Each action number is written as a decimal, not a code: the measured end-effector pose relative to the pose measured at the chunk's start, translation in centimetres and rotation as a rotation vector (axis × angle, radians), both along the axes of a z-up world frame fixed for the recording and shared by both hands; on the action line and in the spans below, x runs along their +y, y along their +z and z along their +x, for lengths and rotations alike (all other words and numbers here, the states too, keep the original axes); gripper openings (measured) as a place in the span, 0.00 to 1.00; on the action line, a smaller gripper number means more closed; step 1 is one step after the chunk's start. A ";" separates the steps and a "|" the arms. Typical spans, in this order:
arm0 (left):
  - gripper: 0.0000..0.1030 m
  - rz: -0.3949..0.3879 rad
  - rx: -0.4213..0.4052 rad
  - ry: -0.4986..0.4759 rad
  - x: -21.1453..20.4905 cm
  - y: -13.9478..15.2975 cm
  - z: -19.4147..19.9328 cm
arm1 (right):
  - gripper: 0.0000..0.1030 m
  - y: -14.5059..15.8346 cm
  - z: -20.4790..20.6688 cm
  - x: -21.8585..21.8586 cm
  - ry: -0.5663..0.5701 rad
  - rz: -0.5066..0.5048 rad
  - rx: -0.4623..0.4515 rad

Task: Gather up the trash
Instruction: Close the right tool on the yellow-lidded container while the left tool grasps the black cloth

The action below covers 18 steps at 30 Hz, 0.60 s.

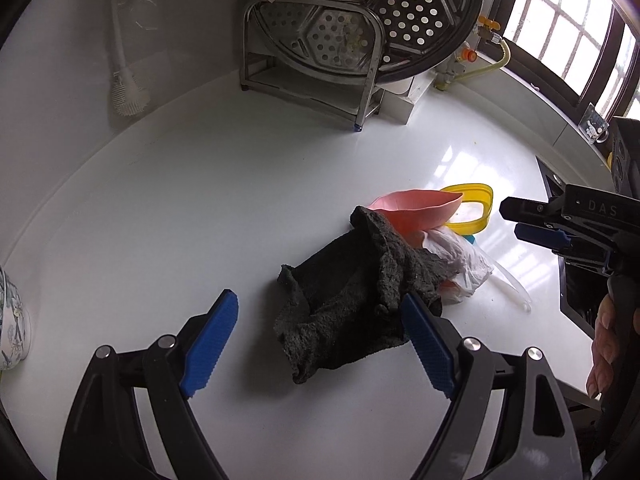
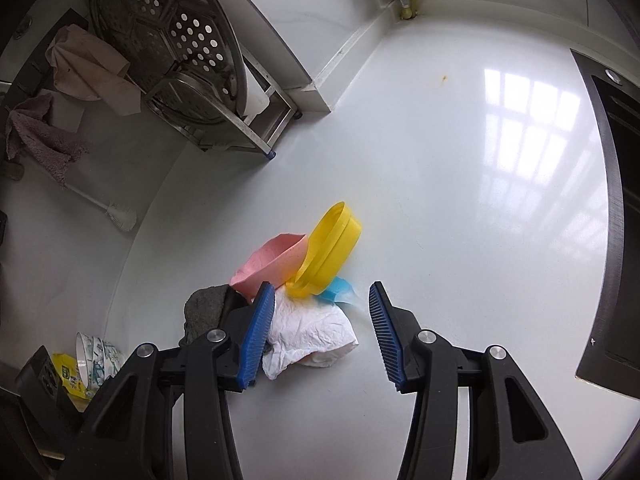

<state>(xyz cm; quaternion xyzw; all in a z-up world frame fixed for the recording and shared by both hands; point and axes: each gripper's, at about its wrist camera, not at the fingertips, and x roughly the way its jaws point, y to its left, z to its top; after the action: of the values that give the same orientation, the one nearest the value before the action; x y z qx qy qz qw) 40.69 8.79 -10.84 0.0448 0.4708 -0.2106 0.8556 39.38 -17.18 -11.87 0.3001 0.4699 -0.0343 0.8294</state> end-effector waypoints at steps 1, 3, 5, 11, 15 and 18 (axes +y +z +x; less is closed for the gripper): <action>0.80 -0.002 0.001 -0.002 -0.1 -0.1 0.1 | 0.46 -0.2 0.3 -0.1 -0.007 0.002 0.003; 0.80 -0.008 0.004 -0.004 -0.2 -0.4 0.5 | 0.46 -0.6 1.0 -0.3 -0.019 0.002 0.017; 0.80 -0.018 0.009 -0.002 -0.2 -0.5 0.8 | 0.46 -1.1 1.6 -0.5 -0.030 0.002 0.035; 0.80 -0.043 0.016 0.003 -0.4 -0.7 1.4 | 0.46 -2.2 2.6 -1.0 -0.052 0.040 0.061; 0.80 -0.063 0.020 -0.001 -0.6 -0.9 1.7 | 0.46 -2.5 3.1 -0.8 -0.049 0.043 0.072; 0.80 -0.073 0.022 -0.004 -0.8 -1.1 1.9 | 0.46 -2.6 3.5 -0.6 -0.041 0.035 0.075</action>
<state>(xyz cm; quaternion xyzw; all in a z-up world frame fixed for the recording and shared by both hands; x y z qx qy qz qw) 42.59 7.98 -11.91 0.0123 0.4722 -0.2298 0.8509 42.86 -17.77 -14.45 0.3226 0.4948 -0.0543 0.8051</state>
